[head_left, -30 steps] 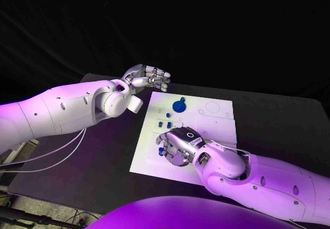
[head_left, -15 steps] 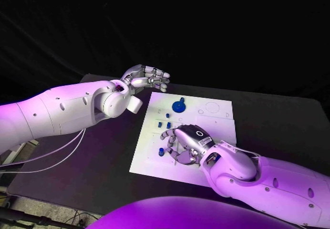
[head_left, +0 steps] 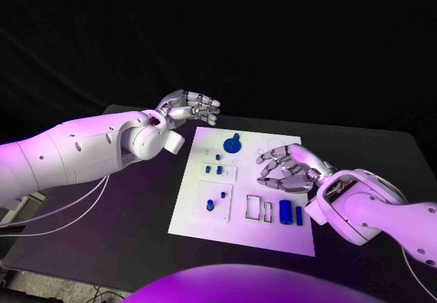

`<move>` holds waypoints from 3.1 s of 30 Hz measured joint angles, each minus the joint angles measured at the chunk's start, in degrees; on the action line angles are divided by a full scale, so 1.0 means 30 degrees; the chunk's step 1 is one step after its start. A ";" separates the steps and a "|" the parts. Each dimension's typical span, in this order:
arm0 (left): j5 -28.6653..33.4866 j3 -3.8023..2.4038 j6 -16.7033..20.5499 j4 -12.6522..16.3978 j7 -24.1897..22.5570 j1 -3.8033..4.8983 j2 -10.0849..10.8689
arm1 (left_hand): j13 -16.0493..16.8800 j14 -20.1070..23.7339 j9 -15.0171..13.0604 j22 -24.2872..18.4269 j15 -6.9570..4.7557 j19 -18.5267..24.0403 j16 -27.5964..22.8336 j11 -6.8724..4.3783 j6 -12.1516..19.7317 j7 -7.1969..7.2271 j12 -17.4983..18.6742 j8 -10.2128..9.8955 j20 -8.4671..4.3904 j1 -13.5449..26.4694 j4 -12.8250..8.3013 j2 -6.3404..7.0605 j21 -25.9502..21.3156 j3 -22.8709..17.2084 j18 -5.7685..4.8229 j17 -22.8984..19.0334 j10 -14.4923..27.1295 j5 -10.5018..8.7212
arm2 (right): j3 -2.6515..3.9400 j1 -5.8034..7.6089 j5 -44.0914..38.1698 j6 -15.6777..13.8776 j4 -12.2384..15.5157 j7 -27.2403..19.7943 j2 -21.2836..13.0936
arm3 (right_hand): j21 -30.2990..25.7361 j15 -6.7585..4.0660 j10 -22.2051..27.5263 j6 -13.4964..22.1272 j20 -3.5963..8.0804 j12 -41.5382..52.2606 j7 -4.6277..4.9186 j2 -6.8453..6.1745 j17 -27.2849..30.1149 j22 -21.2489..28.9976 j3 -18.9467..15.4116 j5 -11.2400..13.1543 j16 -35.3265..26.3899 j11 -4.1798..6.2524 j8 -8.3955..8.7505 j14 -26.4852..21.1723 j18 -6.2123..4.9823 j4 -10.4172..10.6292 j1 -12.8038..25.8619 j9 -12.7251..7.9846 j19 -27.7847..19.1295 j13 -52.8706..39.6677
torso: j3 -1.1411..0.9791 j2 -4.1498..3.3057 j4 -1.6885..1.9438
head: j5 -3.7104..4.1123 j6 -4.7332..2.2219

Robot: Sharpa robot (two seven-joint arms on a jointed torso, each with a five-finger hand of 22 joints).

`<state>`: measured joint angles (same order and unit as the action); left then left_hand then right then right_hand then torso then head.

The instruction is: Assemble the parts on the task board

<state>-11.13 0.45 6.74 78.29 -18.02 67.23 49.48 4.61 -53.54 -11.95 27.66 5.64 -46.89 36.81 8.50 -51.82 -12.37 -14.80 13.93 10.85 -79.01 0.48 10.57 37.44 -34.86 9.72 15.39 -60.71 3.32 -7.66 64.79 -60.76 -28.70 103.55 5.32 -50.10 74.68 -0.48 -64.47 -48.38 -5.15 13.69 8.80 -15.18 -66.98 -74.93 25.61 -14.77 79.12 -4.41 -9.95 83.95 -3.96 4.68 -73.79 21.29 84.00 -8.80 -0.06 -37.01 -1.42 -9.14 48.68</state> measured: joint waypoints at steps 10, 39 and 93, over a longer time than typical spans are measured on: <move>0.0000 0.0072 -0.0013 -0.0012 0.0000 -0.0031 0.0015 | -0.0002 -0.0001 -0.0001 -0.0016 0.0000 0.0000 0.0000 0.0072 0.0000 0.0000 0.0000 0.0000 0.0000 0.0000 0.0000 0.0000 0.0000 0.0000 0.0001 0.0042 0.0071 0.0000 | -0.0058 0.0393 0.2497 0.0755 0.0610 -0.0309 -0.2497 | 0.1103 0.0040 -0.1704 0.0195 -0.0136 0.2690 -0.0015 0.0187 -0.0219 0.0002 -0.2943 -0.0107 0.0415 0.0197 -0.1985 -0.0014 0.0308 0.1000 -0.1157 0.0894 0.0002 -0.2406 | -0.0115 0.0112 -0.0174 | 0.1351 -0.0194; 0.0002 0.0084 -0.0027 0.1059 -0.0018 -0.0110 0.0565 | 0.0011 -0.0001 0.0015 -0.0014 -0.0001 0.0000 0.0000 0.0071 0.0000 0.0000 0.0000 0.0000 0.0000 0.0000 0.0000 0.0000 0.0000 0.0000 0.0001 0.0063 0.0069 0.0000 | -0.0709 -0.1124 -0.3345 0.1633 0.2014 0.6544 -0.4049 | 0.3804 -0.0530 -0.6006 0.0431 0.0355 2.2163 -0.0952 0.1819 -0.2663 0.0006 -1.0561 -0.0106 0.2772 0.0957 -0.7474 0.0028 0.0904 0.4029 0.0845 0.2326 0.0003 -2.2050 | -0.0079 0.0135 -0.0222 | 0.3380 -0.0066; 0.0003 0.0085 -0.0147 0.1215 0.0145 -0.0110 0.0842 | 0.0002 -0.0001 0.0009 -0.0059 -0.0001 0.0000 0.0000 0.0071 0.0000 0.0000 0.0000 0.0000 0.0000 0.0000 0.0052 0.0000 -0.0144 0.0051 0.0001 0.0103 0.0067 0.0000 | -0.0691 -0.1892 -0.6430 0.2766 0.0934 0.9094 -0.1525 | 0.3692 -0.0666 -0.5940 0.0317 0.0491 2.2093 -0.1063 0.2500 -0.2651 -0.0004 -1.1273 -0.0177 0.2769 0.1026 -0.8490 0.0029 0.0901 0.4051 0.1219 0.3316 0.0003 -2.2037 | -0.0071 0.0117 -0.0218 | 0.2891 0.0339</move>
<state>-11.12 0.70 6.30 81.93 -17.58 66.90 52.00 4.62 -53.55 -11.92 27.49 5.64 -46.89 36.81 8.71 -51.82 -12.37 -14.80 13.93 10.85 -79.01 0.63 10.57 37.01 -34.70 9.73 15.70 -60.51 3.32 -9.73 59.11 -80.05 -20.40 106.35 32.61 -54.67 85.75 -2.48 -82.29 -47.43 -3.67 79.97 5.61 -7.68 -74.93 -74.94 -8.20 -15.30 87.43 -1.33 -35.42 84.03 -1.25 16.83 -70.13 31.23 84.01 -74.92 -0.27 -36.66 -2.08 -0.46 49.70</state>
